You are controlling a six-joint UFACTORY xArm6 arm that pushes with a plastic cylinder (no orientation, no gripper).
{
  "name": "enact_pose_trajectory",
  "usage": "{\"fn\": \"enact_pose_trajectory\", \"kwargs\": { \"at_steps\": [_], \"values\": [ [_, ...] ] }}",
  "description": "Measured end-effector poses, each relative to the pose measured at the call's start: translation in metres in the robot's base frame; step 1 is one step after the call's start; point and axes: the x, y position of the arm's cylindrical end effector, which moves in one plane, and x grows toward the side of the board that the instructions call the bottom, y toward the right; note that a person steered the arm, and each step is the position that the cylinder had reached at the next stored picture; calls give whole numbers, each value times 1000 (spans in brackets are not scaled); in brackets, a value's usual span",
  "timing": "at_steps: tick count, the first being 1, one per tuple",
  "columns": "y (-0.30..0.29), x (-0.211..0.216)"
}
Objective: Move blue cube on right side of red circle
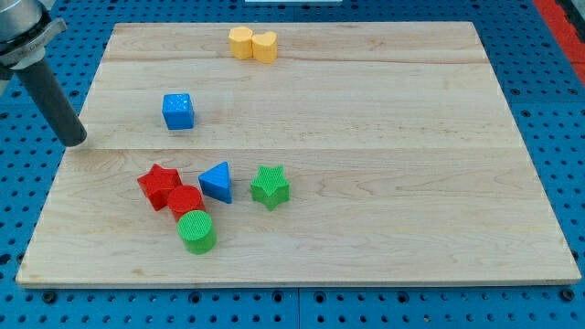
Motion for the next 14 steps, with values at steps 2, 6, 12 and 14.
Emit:
{"fn": "enact_pose_trajectory", "kwargs": {
  "at_steps": [2,6,12,14],
  "values": [
    [0,-19],
    [0,-60],
    [70,-56],
    [134,-83]
  ]
}}
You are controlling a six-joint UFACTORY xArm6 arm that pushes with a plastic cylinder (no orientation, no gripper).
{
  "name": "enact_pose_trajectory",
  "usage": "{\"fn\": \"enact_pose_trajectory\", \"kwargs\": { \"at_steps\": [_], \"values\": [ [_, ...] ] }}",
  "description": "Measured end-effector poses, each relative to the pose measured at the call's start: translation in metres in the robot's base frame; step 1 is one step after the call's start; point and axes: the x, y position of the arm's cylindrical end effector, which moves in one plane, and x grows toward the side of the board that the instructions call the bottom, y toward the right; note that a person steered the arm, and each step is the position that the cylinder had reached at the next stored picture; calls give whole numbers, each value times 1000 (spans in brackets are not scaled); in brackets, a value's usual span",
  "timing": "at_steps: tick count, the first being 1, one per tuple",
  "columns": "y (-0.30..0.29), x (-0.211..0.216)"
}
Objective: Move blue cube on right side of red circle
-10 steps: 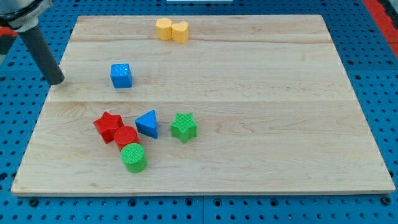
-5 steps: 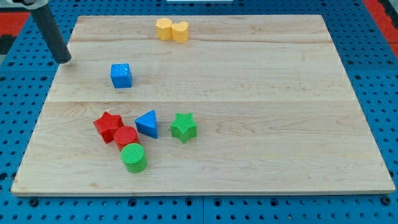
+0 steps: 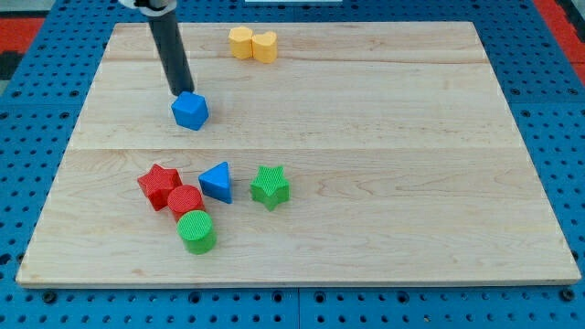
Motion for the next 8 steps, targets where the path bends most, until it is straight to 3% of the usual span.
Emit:
{"fn": "enact_pose_trajectory", "kwargs": {
  "at_steps": [1,2,3,4,5,7,8],
  "values": [
    [1,76],
    [6,120],
    [18,74],
    [26,60],
    [34,105],
    [52,138],
    [64,129]
  ]
}}
